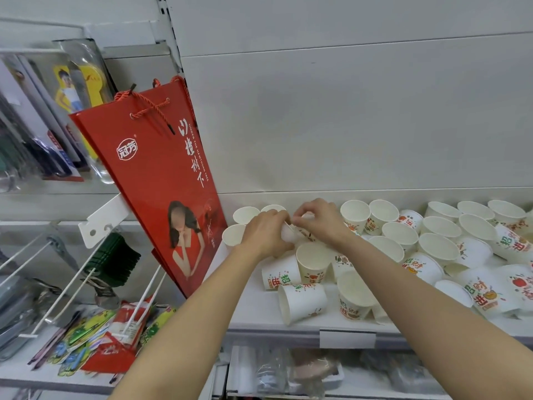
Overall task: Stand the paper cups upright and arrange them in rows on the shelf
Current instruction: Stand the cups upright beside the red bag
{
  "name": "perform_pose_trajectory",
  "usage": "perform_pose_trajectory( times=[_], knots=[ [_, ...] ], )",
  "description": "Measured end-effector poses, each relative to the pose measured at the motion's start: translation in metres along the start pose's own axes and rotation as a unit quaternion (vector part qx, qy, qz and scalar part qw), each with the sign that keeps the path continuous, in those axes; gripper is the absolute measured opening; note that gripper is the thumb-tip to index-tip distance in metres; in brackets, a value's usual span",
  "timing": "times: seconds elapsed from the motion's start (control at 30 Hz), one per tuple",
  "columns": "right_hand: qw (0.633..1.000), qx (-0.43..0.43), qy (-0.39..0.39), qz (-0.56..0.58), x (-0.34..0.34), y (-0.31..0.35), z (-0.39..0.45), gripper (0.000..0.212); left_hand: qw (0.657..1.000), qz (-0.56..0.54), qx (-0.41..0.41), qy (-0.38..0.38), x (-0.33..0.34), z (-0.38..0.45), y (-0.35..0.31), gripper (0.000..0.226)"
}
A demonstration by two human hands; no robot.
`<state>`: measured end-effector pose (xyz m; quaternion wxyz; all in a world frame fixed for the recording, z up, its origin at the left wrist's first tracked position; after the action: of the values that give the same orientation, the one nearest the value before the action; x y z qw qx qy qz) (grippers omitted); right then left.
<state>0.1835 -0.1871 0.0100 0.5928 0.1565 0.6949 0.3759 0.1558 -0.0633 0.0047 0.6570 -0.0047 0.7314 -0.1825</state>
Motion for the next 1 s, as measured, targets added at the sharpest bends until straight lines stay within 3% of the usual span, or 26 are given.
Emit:
perform_pose_trajectory(
  times=[0.13,0.27,0.37,0.5,0.6,0.7,0.83,1.0],
  knots=[
    [0.993,-0.003,0.015,0.117,-0.014,-0.019,-0.009,0.049,0.989,-0.141,0.013,-0.036,-0.007,-0.006,0.010,0.052],
    [0.981,0.033,0.075,0.173,-0.002,-0.031,-0.011,0.045,0.971,-0.238,0.014,-0.029,-0.004,-0.010,0.017,0.069],
    [0.993,0.013,0.095,0.062,0.004,-0.030,-0.009,0.039,0.979,-0.202,0.000,-0.005,0.001,-0.012,0.019,0.085],
    [0.990,0.026,0.112,-0.085,0.012,-0.026,-0.007,0.036,0.990,-0.139,-0.027,0.001,0.006,-0.017,0.030,0.083],
    [0.979,0.080,0.105,-0.154,0.016,-0.026,-0.005,0.046,0.991,-0.114,-0.063,-0.006,0.012,-0.022,0.041,0.080],
    [0.964,0.124,0.086,-0.220,0.019,-0.030,0.001,0.041,0.995,-0.063,-0.074,-0.038,0.014,-0.025,0.041,0.078],
    [0.947,0.174,0.130,-0.236,0.029,-0.039,0.003,0.045,0.996,0.027,-0.062,-0.061,0.012,-0.028,0.033,0.080],
    [0.951,0.199,0.140,-0.192,0.027,-0.042,0.001,0.047,0.992,-0.041,0.052,-0.112,-0.001,-0.053,0.008,0.049]
  ],
)
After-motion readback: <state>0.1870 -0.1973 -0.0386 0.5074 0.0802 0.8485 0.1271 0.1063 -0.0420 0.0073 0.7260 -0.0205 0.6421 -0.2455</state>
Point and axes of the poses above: each hand's wrist, its own z-axis towards the middle knuckle, its own x-axis out of the palm, y = z × x, the point moved 10 cm from there along z, towards the middle knuckle, and after that the axes turned 13 degrees about y, right-handed, at the moved point
